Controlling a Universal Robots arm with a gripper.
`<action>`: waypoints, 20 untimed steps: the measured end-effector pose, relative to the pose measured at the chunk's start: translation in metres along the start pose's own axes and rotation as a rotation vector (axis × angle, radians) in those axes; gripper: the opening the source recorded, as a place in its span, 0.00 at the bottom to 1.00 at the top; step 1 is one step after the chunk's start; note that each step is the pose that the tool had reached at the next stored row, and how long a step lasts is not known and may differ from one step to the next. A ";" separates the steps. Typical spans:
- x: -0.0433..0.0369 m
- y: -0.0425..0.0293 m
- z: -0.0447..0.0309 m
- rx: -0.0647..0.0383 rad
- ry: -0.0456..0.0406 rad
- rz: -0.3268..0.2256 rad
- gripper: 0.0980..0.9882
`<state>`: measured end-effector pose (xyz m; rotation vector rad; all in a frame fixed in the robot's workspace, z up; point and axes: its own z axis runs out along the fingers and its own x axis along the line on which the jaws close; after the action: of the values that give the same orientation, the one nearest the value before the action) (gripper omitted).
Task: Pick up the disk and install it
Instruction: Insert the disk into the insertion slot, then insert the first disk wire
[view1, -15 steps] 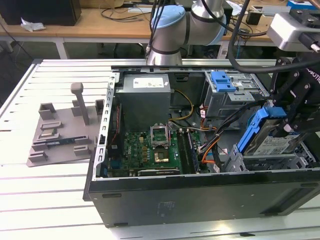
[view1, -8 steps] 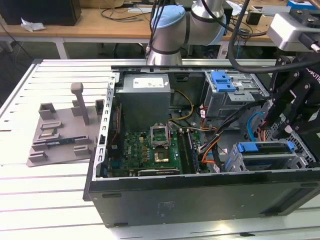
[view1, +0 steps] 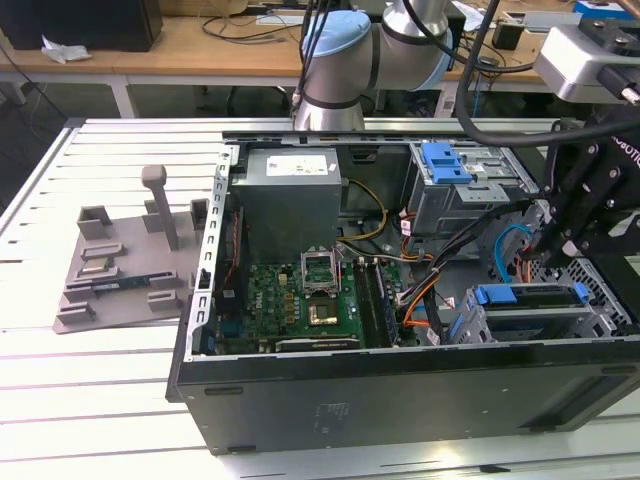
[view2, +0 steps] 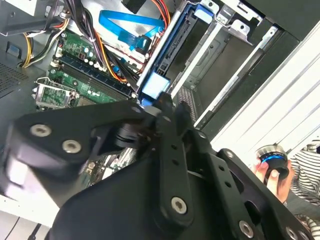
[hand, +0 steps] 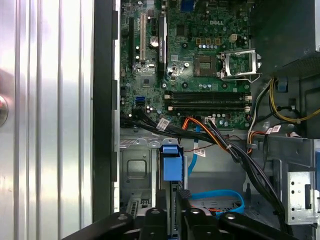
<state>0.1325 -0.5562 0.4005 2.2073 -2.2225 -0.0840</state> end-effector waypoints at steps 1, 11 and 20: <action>0.0000 0.0000 0.0000 0.000 0.0000 0.000 0.09; 0.0000 0.0000 0.0002 0.000 0.0000 0.000 0.01; -0.0016 -0.0257 -0.0009 0.000 0.0008 0.000 0.01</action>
<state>0.1583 -0.5548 0.4003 2.2068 -2.2220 -0.0832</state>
